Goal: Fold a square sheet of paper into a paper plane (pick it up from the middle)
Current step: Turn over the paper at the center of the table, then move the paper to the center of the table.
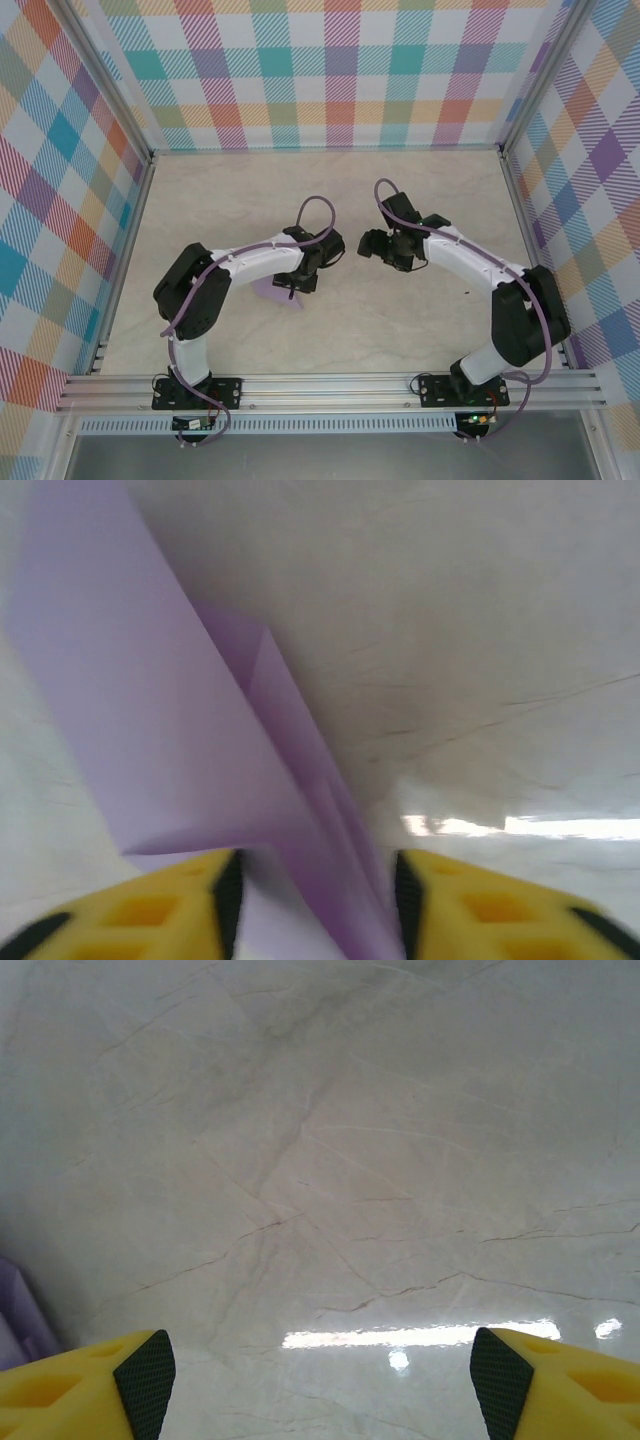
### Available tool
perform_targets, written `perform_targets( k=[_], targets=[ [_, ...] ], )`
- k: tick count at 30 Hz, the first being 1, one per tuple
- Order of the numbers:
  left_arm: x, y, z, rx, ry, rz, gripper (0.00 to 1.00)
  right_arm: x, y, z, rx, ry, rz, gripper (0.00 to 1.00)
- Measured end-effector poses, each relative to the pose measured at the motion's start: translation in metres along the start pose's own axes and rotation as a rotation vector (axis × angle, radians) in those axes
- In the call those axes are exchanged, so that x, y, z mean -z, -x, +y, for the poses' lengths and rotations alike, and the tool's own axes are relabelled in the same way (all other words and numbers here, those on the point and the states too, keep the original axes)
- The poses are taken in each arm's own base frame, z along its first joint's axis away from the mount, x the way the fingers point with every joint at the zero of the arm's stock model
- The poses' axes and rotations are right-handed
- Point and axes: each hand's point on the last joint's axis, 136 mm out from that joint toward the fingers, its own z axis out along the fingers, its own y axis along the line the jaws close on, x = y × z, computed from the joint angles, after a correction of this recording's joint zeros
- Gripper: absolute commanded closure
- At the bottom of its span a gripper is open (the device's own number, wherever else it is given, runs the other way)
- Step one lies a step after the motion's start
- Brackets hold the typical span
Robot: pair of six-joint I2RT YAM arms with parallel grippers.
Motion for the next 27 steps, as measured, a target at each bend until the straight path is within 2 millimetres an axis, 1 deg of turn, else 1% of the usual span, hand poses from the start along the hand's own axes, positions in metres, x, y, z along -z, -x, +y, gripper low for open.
perform_targets(
  k=[1, 3, 5, 6, 8, 10, 12, 15, 17, 20, 24, 27],
  targets=[
    [0.001, 0.000, -0.008, 0.008, -0.045, 0.005, 0.33, -0.002, 0.000, -0.001, -0.001, -0.007, 0.001, 0.20],
    [0.007, 0.004, -0.019, 0.035, -0.130, 0.008, 0.28, -0.005, 0.002, -0.001, -0.001, -0.011, 0.001, 0.20],
    [0.016, 0.008, -0.028, 0.061, -0.219, 0.003, 0.23, -0.005, 0.004, 0.001, -0.002, -0.003, -0.002, 0.20],
    [0.022, 0.012, -0.029, 0.086, -0.264, 0.000, 0.21, -0.005, 0.005, 0.003, -0.002, 0.009, -0.004, 0.20],
    [0.033, 0.021, -0.023, 0.152, -0.339, -0.018, 0.17, -0.006, 0.005, 0.009, 0.002, 0.038, 0.000, 0.20],
    [0.041, 0.031, -0.005, 0.251, -0.394, -0.035, 0.14, -0.006, 0.004, 0.018, 0.014, 0.080, 0.010, 0.21],
    [0.043, 0.041, 0.022, 0.357, -0.415, -0.059, 0.10, -0.008, 0.001, 0.029, 0.033, 0.121, 0.023, 0.21],
    [0.042, 0.043, 0.061, 0.494, -0.401, -0.087, 0.06, -0.011, -0.013, 0.052, 0.096, 0.196, 0.060, 0.24],
    [0.040, 0.039, 0.087, 0.579, -0.378, -0.107, 0.05, -0.013, -0.029, 0.072, 0.159, 0.256, 0.093, 0.25],
    [0.037, 0.030, 0.117, 0.676, -0.355, -0.127, 0.03, -0.015, -0.055, 0.100, 0.261, 0.336, 0.136, 0.28],
    [0.029, 0.014, 0.146, 0.779, -0.329, -0.129, 0.03, -0.026, -0.088, 0.127, 0.377, 0.378, 0.204, 0.34],
    [0.024, 0.002, 0.160, 0.828, -0.321, -0.126, 0.02, -0.037, -0.107, 0.150, 0.445, 0.394, 0.244, 0.40]
  ],
)
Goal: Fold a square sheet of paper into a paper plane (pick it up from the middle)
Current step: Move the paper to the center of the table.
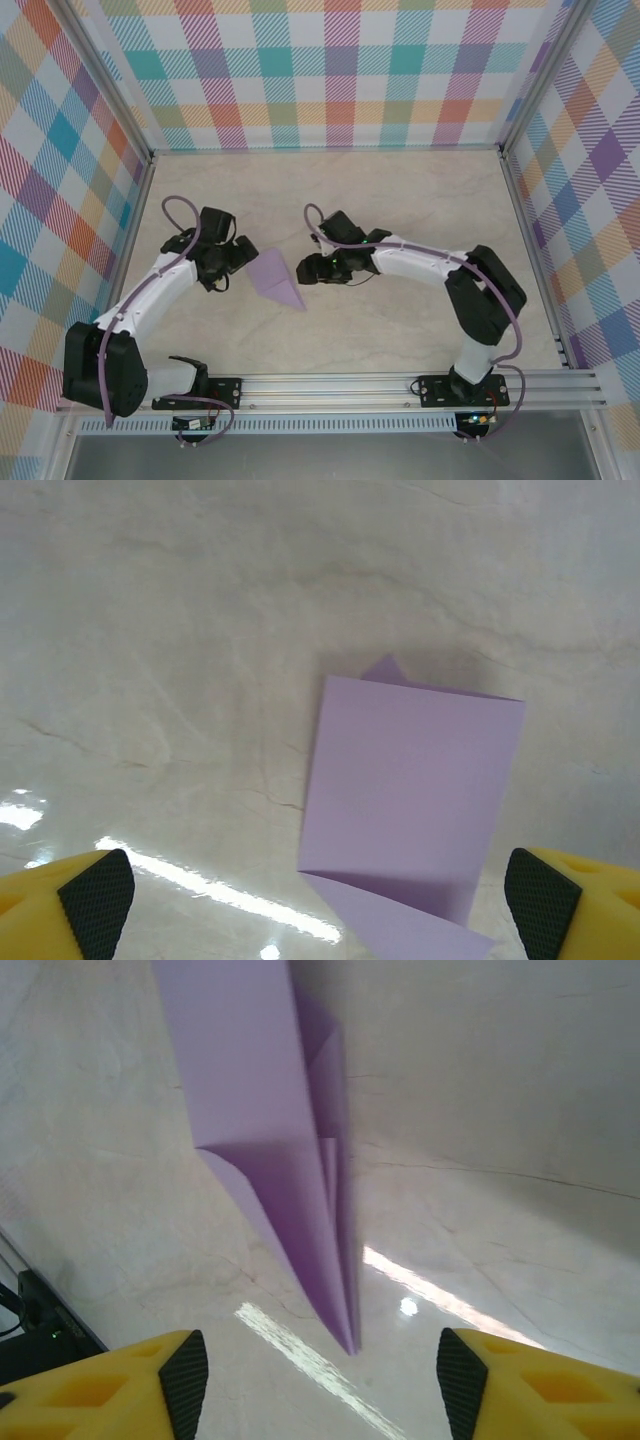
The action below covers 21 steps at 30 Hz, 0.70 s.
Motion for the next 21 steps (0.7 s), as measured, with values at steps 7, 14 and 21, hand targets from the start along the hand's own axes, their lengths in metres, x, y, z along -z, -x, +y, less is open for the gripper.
perform_targets(
  k=[7, 14, 21],
  targets=[
    [0.000, -0.005, 0.026, 0.071, -0.012, 0.018, 0.02, -0.044, 0.000, 0.038, 0.076, 0.022, 0.058, 0.44],
    [0.001, -0.011, 0.033, 0.093, -0.039, 0.042, 0.01, -0.072, -0.001, 0.040, 0.077, -0.001, 0.106, 0.47],
    [-0.004, -0.021, 0.031, 0.083, -0.069, 0.079, 0.01, -0.081, -0.014, 0.017, 0.080, -0.085, 0.161, 0.47]
  ],
)
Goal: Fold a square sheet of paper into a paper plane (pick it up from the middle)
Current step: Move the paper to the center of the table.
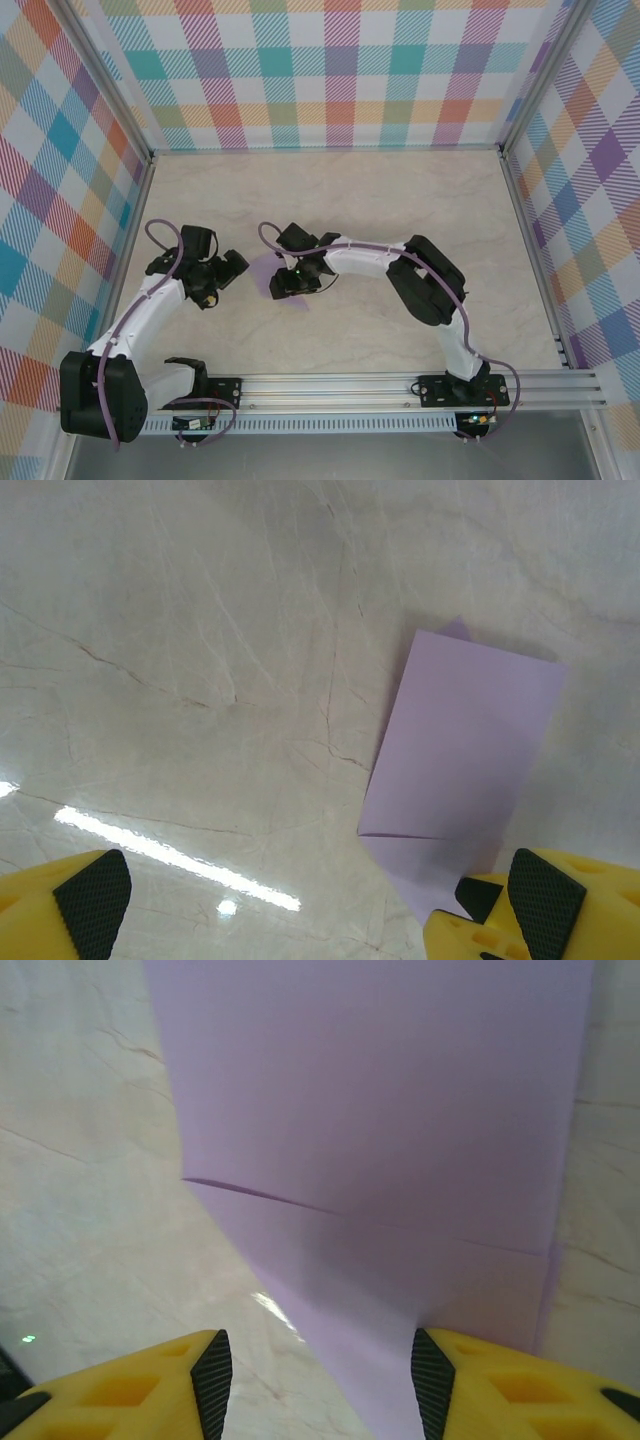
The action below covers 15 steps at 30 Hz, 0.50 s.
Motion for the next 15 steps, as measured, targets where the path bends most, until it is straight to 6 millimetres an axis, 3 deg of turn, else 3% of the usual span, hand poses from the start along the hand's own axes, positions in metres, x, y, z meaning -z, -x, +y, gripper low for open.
perform_targets(
  k=[6, 12, 15],
  targets=[
    [0.000, -0.003, -0.005, -0.016, -0.026, 0.020, 0.01, 0.009, -0.005, -0.020, 0.082, -0.030, 0.008, 0.48],
    [-0.005, -0.010, -0.014, -0.023, -0.091, 0.055, 0.01, 0.038, -0.018, -0.066, 0.102, -0.069, 0.011, 0.48],
    [-0.009, -0.018, -0.016, -0.020, -0.124, 0.087, 0.01, 0.049, -0.022, -0.071, 0.098, -0.075, 0.001, 0.47]
  ],
)
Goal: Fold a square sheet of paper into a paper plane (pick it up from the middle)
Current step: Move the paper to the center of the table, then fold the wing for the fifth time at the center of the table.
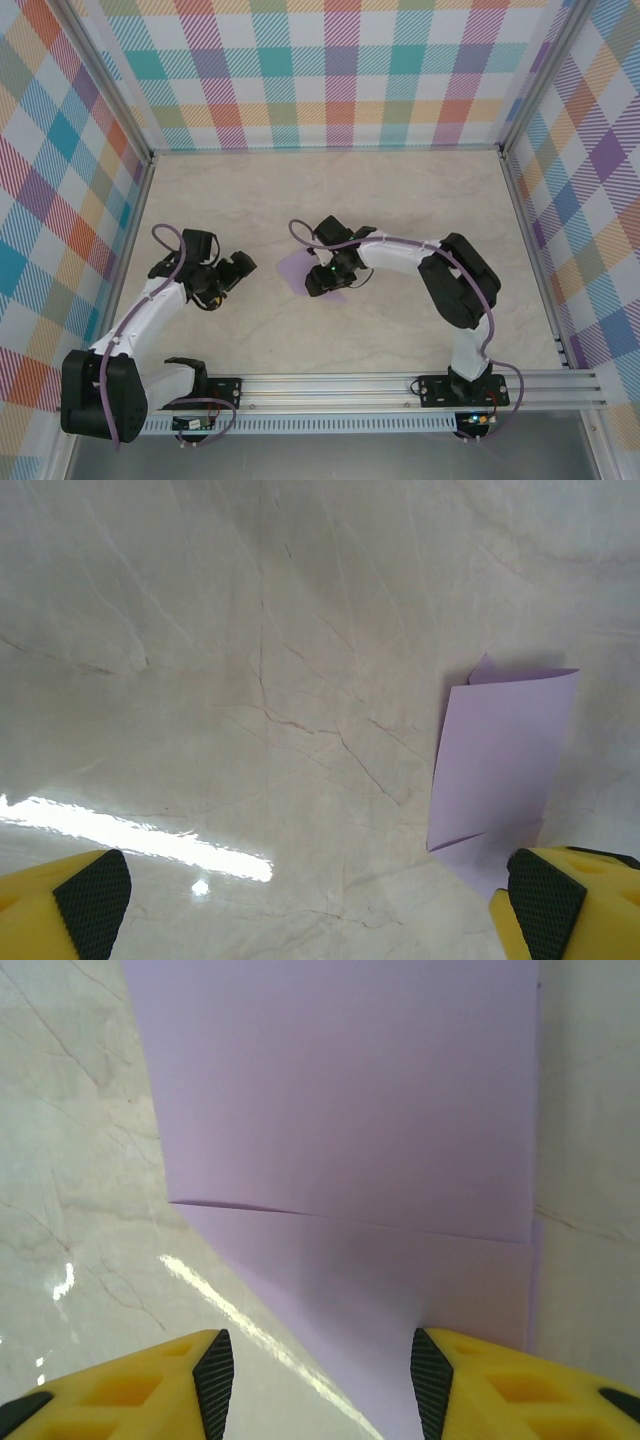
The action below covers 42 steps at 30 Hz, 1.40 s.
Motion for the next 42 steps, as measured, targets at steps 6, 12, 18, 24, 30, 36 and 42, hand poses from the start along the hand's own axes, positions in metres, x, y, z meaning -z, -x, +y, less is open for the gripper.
perform_targets(
  k=[6, 12, 18, 24, 30, 36, 42],
  targets=[
    [-0.004, -0.009, -0.009, 0.011, -0.067, 0.032, 0.01, 0.024, -0.001, 0.010, -0.048, 0.041, -0.086, 0.47],
    [-0.009, -0.022, -0.028, -0.008, -0.132, 0.052, 0.01, 0.026, 0.011, 0.008, -0.130, 0.079, -0.129, 0.48],
    [-0.018, -0.038, -0.044, -0.027, -0.161, 0.087, 0.03, 0.010, 0.020, -0.003, -0.189, 0.085, -0.113, 0.48],
    [-0.033, -0.058, -0.060, -0.050, -0.178, 0.137, 0.15, 0.000, 0.020, -0.015, -0.245, 0.088, -0.087, 0.52],
    [-0.051, -0.077, -0.071, -0.060, -0.183, 0.185, 0.30, 0.000, 0.021, -0.020, -0.299, 0.132, -0.084, 0.57],
    [-0.070, -0.090, -0.073, -0.045, -0.159, 0.220, 0.43, 0.000, 0.020, -0.026, -0.363, 0.210, -0.080, 0.57],
    [-0.084, -0.095, -0.076, -0.038, -0.133, 0.229, 0.52, 0.002, 0.020, -0.028, -0.415, 0.291, -0.080, 0.57]
  ],
)
